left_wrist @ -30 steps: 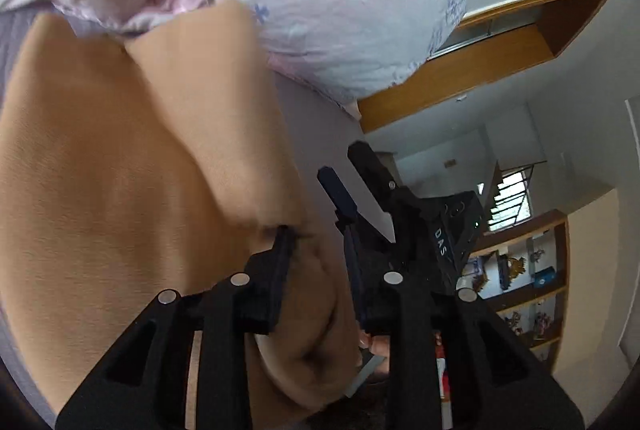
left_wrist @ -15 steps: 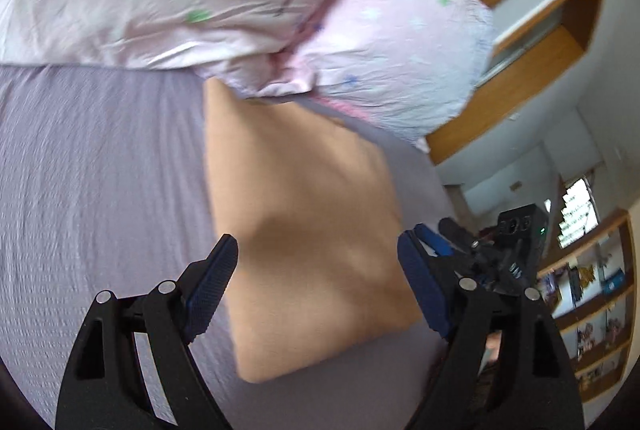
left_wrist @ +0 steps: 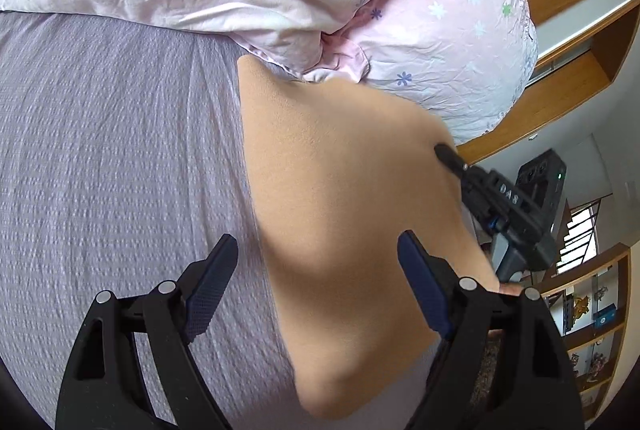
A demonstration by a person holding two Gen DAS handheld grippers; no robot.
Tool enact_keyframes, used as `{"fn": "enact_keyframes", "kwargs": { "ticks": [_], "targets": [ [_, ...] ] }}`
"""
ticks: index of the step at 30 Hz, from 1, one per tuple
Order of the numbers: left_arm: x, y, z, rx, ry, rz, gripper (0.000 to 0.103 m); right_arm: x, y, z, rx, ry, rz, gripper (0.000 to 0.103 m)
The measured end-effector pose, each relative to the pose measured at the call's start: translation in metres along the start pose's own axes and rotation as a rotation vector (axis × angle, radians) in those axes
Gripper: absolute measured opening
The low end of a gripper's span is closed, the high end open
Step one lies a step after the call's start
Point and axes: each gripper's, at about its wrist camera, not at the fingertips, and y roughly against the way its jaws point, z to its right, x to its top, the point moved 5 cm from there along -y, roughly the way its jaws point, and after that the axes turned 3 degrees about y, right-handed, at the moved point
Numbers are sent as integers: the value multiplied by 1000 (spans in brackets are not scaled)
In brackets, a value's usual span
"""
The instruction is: Fold small clothes
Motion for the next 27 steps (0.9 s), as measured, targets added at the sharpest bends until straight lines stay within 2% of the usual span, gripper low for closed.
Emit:
{"fn": "enact_keyframes", "kwargs": {
  "ticks": [2,3,5,6,7,8,13,14,16,18,19,24,27],
  "targets": [
    [-1,-3,1,-2,2,-11,82,-5,-19,10,-64,-12,-97,12],
    [-2,-5,1,-4,1,-19,82,-11,-24,16,-68,-39,-151,22],
    [-3,-7,2,-20,-2,-32,82,-18,-11,24,-8,-125,-161,56],
    [-3,-9,3,-29,-1,-40,82,-22,-3,26,41,-155,-157,84],
    [-3,-12,3,-40,4,-50,82,-25,6,26,94,-176,-148,94],
    [-4,-15,3,-50,12,-59,82,-32,14,26,140,-185,-154,94],
    [-7,-24,9,-68,18,-56,82,-68,9,30,215,-241,-287,91],
    [-8,-25,9,-68,16,-50,80,-72,14,27,240,-238,-263,88],
    [-10,-23,7,-68,11,-39,54,-81,11,16,328,-245,-293,38],
    [-9,-15,3,-115,32,-40,41,-85,10,5,324,-212,-277,34],
    [-8,-9,0,-136,44,-37,38,-85,12,-3,329,-184,-264,32],
    [-13,49,-22,-163,30,75,38,-78,12,-62,404,-48,-237,32],
    [-16,74,-45,-52,27,115,43,-89,-11,-85,351,26,-324,43]
  ]
}}
